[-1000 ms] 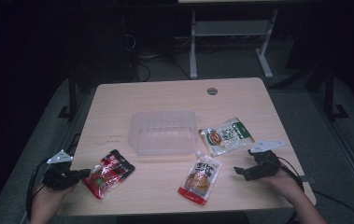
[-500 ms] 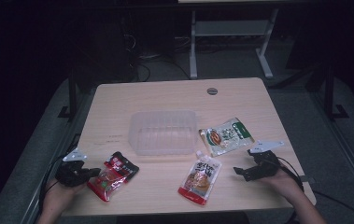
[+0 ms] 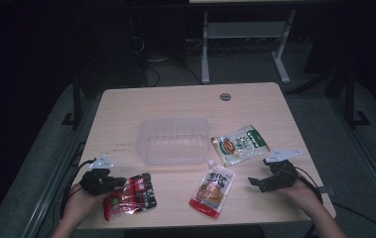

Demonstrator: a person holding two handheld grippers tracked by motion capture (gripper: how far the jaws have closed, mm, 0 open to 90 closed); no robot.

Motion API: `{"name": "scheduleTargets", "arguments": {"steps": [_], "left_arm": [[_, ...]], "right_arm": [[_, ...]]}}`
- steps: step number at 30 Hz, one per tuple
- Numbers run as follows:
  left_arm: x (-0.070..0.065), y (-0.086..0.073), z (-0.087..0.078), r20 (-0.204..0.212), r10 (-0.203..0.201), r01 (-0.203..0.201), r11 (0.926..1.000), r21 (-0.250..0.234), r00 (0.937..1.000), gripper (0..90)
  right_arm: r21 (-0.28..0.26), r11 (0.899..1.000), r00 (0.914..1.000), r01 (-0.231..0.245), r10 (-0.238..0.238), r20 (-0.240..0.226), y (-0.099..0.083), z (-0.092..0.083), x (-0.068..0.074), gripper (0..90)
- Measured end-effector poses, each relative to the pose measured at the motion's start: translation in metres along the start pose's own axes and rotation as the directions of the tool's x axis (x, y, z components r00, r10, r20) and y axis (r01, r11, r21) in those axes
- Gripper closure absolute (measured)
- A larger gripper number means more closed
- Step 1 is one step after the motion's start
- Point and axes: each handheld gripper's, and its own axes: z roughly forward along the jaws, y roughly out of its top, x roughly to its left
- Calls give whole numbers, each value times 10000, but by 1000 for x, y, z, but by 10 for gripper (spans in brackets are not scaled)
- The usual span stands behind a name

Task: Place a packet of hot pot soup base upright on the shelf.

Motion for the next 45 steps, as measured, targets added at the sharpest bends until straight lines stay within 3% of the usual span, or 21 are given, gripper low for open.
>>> {"name": "scheduleTargets", "arguments": {"steps": [4, 6, 9, 14, 16, 18, 22, 28, 37, 41, 43, 45], "left_arm": [[-2, -3, -18, -57, -392, 388, 9976, -580, 9992, 897], [-4, -10, -28, -284, -523, 506, 9970, -586, 9982, 897], [-5, -29, -43, -693, -1043, 1006, 9934, -546, 9921, 897], [-4, -55, -49, -958, -1690, 1690, 9856, -86, 9809, 897], [-4, -59, -47, -1108, -1768, 1804, 9833, 234, 9780, 897], [-4, -57, -42, -903, -1888, 1936, 9800, 471, 9779, 897], [-7, -53, -35, -587, -1842, 1876, 9805, 585, 9811, 897], [-19, -39, -21, 18, -1424, 1419, 9874, 699, 9898, 897], [-45, -26, -3, 835, -1348, 1248, 9855, 1149, 9874, 896], [-52, -21, 3, 1134, -1183, 1045, 9871, 1210, 9865, 896], [-55, -18, 6, 1245, -926, 748, 9871, 1413, 9879, 896], [-60, -15, 10, 1452, -963, 752, 9867, 1444, 9847, 895]], "right_arm": [[-41, 10000, 10000, -15, 15, 16, 0, -1, 0, 58], [-27, 9999, 9999, -131, 131, 37, 0, -2, 0, 58], [-19, 9999, 9999, -99, 99, 31, -1, -2, -1, 58], [-49, 10000, 10000, -18, 18, 38, 0, -1, 0, 58], [-71, 10000, 10000, -2, 2, 35, 0, -2, 1, 58], [-85, 10000, 10000, -26, 26, 63, 0, -2, 2, 58], [-83, 10000, 10000, -34, 35, 63, 0, -3, 2, 58], [-79, 10000, 10000, -6, 7, 60, 0, -2, 2, 58], [-85, 9999, 9999, 61, -60, 109, 1, -4, 2, 58], [-137, 9999, 9999, 100, -98, 136, 2, -4, 4, 58], [-199, 9997, 9999, 127, -125, 101, 3, -5, 4, 58], [-279, 9995, 9998, 154, -151, 100, 4, -6, 6, 58]]}}
